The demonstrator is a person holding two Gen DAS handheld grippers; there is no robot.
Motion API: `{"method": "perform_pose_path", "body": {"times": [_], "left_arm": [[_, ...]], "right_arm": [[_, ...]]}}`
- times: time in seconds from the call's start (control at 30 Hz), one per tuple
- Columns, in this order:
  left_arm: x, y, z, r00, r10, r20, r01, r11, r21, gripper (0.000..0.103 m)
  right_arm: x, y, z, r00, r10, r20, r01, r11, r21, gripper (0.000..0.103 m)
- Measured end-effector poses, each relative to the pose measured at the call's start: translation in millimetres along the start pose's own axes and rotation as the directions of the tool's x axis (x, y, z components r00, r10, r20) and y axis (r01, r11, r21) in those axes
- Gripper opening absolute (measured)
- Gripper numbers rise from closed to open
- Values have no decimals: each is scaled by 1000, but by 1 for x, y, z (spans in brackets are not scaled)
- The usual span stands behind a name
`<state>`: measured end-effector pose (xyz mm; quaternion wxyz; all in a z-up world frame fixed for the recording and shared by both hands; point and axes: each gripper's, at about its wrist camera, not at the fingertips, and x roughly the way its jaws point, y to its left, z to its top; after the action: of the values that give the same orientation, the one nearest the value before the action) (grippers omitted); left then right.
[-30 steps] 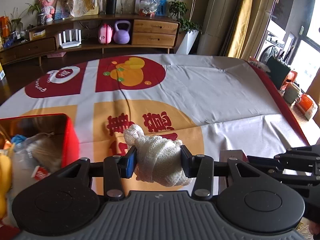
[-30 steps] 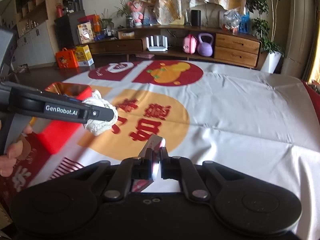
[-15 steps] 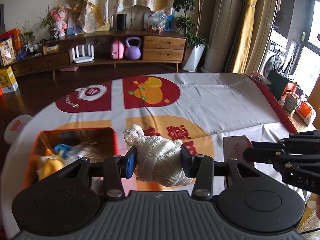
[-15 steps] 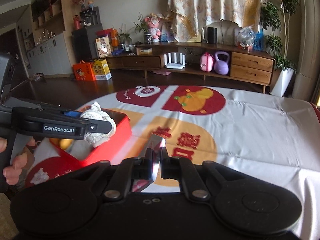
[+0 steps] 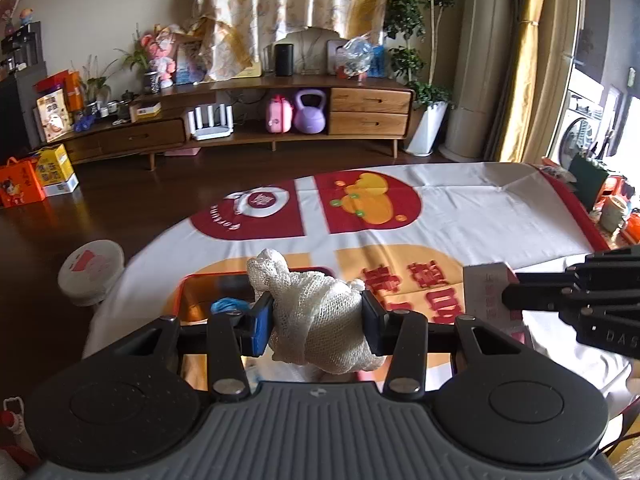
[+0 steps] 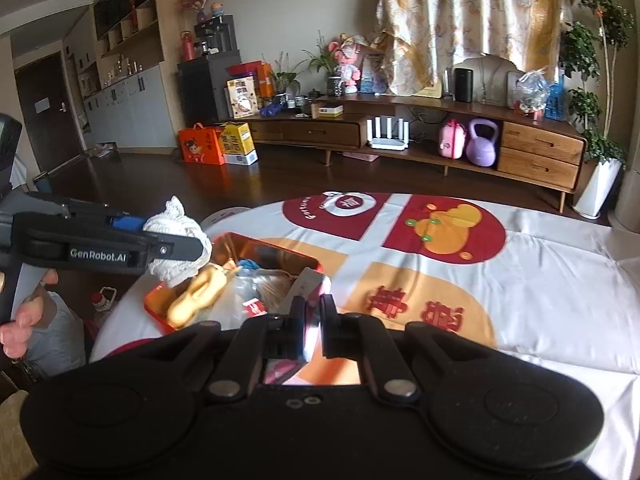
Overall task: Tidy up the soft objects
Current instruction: 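Carry the gauze with the left tool and the packet with the right tool over the tin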
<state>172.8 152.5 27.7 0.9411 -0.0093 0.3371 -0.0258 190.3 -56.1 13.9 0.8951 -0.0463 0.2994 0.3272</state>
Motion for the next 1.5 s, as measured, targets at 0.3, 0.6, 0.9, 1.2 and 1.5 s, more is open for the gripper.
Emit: {"method": "perform_pose_path", "body": {"times": [0.3,0.6,0.9,1.2,1.5], "left_arm": [[1,36,-11,999,36,-28,-37,999,-14,44],[24,65,-28,993,68,-96,-70,997,-17,44],[57,81,-47,982,75,-173,-80,997,-18,44],[76,80,-50,980,39,-196,-49,998,-47,44],[87,75,-58,979,15,-202,-26,998,-54,47]], "right_arm": [[32,26,11,999,35,-22,-36,999,-17,7],[72,46,13,996,53,-65,-56,997,-53,7],[107,57,9,992,62,-107,-70,995,-77,7],[138,53,16,991,49,-122,-57,996,-65,7],[162,49,9,984,36,-177,-48,997,-63,9]]}}
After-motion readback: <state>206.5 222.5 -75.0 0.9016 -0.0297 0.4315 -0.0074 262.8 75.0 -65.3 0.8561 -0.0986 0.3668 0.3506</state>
